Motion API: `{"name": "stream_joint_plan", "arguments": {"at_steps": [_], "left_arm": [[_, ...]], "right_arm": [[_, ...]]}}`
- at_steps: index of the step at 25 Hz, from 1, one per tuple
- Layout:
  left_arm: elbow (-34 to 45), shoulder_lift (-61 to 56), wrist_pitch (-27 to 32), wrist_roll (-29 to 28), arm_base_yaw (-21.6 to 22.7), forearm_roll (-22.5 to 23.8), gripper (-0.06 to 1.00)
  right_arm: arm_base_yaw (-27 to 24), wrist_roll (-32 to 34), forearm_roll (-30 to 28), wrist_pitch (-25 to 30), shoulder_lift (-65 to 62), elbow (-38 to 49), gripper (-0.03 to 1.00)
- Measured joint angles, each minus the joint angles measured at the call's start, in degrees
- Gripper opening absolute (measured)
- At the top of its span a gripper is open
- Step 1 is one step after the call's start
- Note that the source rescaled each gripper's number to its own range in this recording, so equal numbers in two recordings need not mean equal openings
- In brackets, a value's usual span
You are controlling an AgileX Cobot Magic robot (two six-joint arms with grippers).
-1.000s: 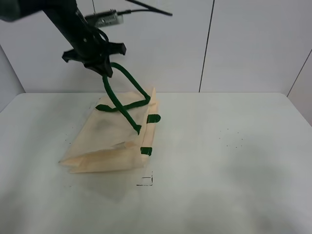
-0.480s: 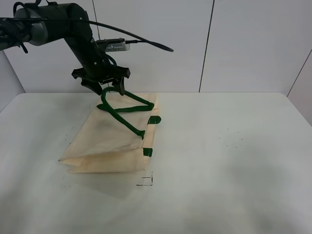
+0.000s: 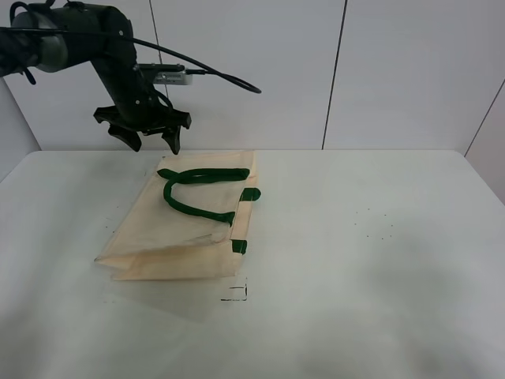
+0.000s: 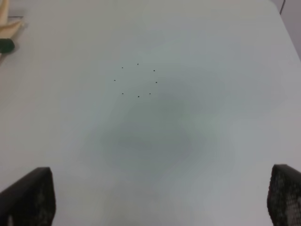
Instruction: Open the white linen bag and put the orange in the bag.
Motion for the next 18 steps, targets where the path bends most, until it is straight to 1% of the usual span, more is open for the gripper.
{"name": "stream_joint_plan", "arguments": {"at_steps": [10,12,16,18], "left_arm": [[0.0,0.0,4.4,0.3,13.3,0.6,0.96],[0.0,-0.1,4.6,0.3,14.4,0.7,0.96],[0.1,-1.5,5.8,0.3,14.6,0.6,0.96],[1.6,-3.8,6.2,0.3,14.6,0.5,0.96]], "right_arm": [[0.0,0.0,0.0,0.0,0.0,0.0,1.0],[0.0,0.0,0.0,0.0,0.0,0.0,1.0],[0.0,0.0,0.0,0.0,0.0,0.0,1.0],[0.0,0.0,0.0,0.0,0.0,0.0,1.0]]}}
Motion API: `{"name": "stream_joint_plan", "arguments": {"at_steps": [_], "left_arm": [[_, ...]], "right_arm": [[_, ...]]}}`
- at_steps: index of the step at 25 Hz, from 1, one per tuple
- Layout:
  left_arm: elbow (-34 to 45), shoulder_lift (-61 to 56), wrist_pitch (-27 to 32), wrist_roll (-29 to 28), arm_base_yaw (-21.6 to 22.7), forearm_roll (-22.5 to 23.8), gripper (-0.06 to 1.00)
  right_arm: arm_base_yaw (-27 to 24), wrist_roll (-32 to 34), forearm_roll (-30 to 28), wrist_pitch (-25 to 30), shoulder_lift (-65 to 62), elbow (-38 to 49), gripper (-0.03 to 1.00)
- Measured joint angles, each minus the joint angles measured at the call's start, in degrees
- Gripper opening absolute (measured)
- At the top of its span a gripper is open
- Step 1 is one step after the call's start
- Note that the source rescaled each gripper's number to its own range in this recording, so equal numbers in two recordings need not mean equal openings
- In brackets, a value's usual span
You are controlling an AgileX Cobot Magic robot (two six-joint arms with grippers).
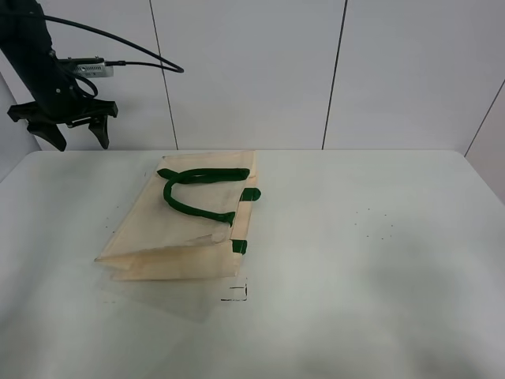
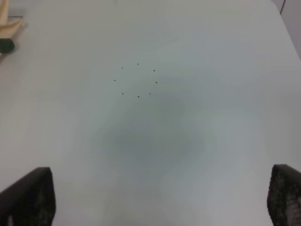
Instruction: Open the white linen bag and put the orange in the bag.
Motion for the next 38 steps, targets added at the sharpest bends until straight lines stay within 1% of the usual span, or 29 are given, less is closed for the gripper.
{"name": "stream_joint_plan", "arguments": {"at_steps": [4,9,10,16,21,25,28,30,34,38], "left_arm": [[8.2,-6.8,-0.2,0.0,0.0,-1.5,0.96],[25.0,-18.1,-0.3,-0.1,0.0,-1.8,0.96],[29.4,-21.0,-0.6,-0.1,0.0,-1.8,0.96],[49.5,-40.3,-1.9,0.2,0.0,-1.8,0.96],[64.2,-56.3,-2.7,3.2,0.0,-1.8,0.95],[73.7,-69.9,-4.8,4.1,0.0,-2.7,0.95],[79.0,-80.1,-6.1,4.5,0.0,-2.8,0.95],[81.1,-87.0,-5.7,4.9,0.0,-2.8,0.95],[81.6,-98.3,-5.7,5.7,0.0,-2.8,0.95],[81.7,-107.2,-5.7,5.8,0.0,-2.8,0.95]], "right_arm": [[0.0,0.0,0.0,0.0,0.0,0.0,1.0],[0.0,0.0,0.0,0.0,0.0,0.0,1.0],[0.0,0.0,0.0,0.0,0.0,0.0,1.0],[0.0,0.0,0.0,0.0,0.0,0.0,1.0],[0.0,0.0,0.0,0.0,0.0,0.0,1.0],[0.0,0.0,0.0,0.0,0.0,0.0,1.0],[0.0,0.0,0.0,0.0,0.0,0.0,1.0],[0.0,0.0,0.0,0.0,0.0,0.0,1.0],[0.0,0.0,0.0,0.0,0.0,0.0,1.0],[0.0,0.0,0.0,0.0,0.0,0.0,1.0]]}}
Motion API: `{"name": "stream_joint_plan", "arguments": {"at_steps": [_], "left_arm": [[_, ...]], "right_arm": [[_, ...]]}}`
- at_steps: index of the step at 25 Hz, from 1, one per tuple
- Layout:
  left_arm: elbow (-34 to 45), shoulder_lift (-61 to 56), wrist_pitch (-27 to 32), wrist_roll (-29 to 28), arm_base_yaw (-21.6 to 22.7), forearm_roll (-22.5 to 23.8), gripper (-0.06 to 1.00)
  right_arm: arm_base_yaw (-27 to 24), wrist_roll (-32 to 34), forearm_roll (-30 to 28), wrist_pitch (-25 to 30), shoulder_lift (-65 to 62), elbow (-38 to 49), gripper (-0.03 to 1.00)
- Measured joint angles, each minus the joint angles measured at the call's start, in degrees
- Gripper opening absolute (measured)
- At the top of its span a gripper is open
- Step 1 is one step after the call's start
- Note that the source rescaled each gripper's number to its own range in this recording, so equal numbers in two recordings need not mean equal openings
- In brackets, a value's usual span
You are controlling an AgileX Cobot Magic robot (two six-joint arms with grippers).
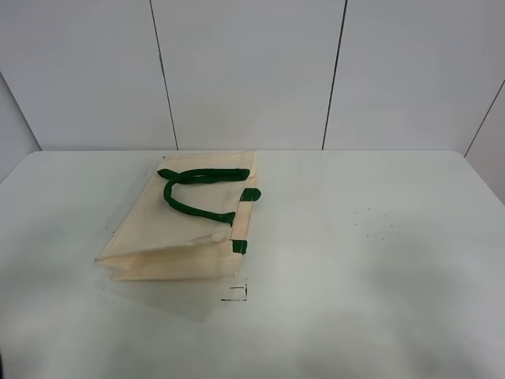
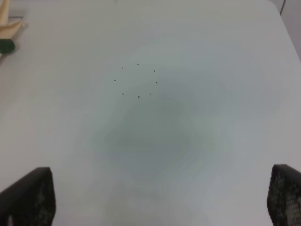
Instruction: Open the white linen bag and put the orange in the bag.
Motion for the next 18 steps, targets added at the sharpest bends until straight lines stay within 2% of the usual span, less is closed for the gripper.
{"name": "stream_joint_plan", "arguments": {"at_steps": [8,18], "left_arm": [[0.0,-11.5,0.1,0.1,0.0,0.0,0.95],[0.1,-12.0,0.2,0.4,0.0,-0.4,0.95]], "right_arm": [[0.0,0.0,0.0,0.0,0.0,0.0,1.0],[0.0,0.0,0.0,0.0,0.0,0.0,1.0]]}}
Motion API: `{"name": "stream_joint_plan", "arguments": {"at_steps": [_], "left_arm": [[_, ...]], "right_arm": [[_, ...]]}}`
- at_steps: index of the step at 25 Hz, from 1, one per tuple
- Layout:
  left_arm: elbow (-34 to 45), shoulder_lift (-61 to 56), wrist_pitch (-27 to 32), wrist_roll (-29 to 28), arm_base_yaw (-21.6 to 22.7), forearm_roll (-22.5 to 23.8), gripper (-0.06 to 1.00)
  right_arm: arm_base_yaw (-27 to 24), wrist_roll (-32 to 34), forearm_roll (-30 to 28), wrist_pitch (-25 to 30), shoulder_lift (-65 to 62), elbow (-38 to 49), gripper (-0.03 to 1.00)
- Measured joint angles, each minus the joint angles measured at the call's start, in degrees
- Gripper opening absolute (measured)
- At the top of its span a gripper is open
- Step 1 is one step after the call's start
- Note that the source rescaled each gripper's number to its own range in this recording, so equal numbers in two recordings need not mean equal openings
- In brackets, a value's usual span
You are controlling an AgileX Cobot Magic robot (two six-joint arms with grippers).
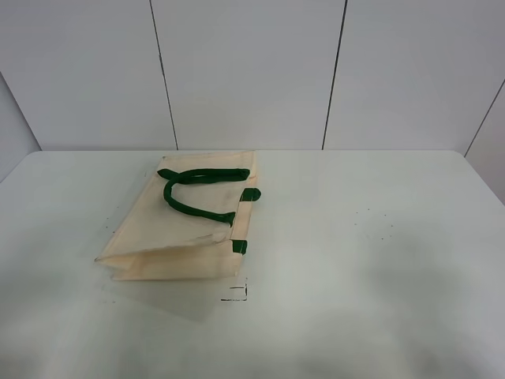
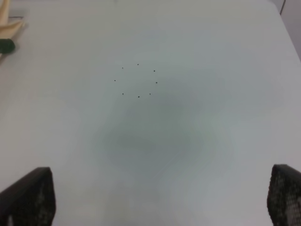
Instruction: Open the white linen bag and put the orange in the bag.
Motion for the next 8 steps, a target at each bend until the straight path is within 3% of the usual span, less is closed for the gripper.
{"name": "stream_joint_plan", "arguments": {"at_steps": [8], "left_arm": [[0.0,0.0,0.0,0.0,0.0,0.0,0.95]], "right_arm": [[0.0,0.0,0.0,0.0,0.0,0.0,1.0]]}}
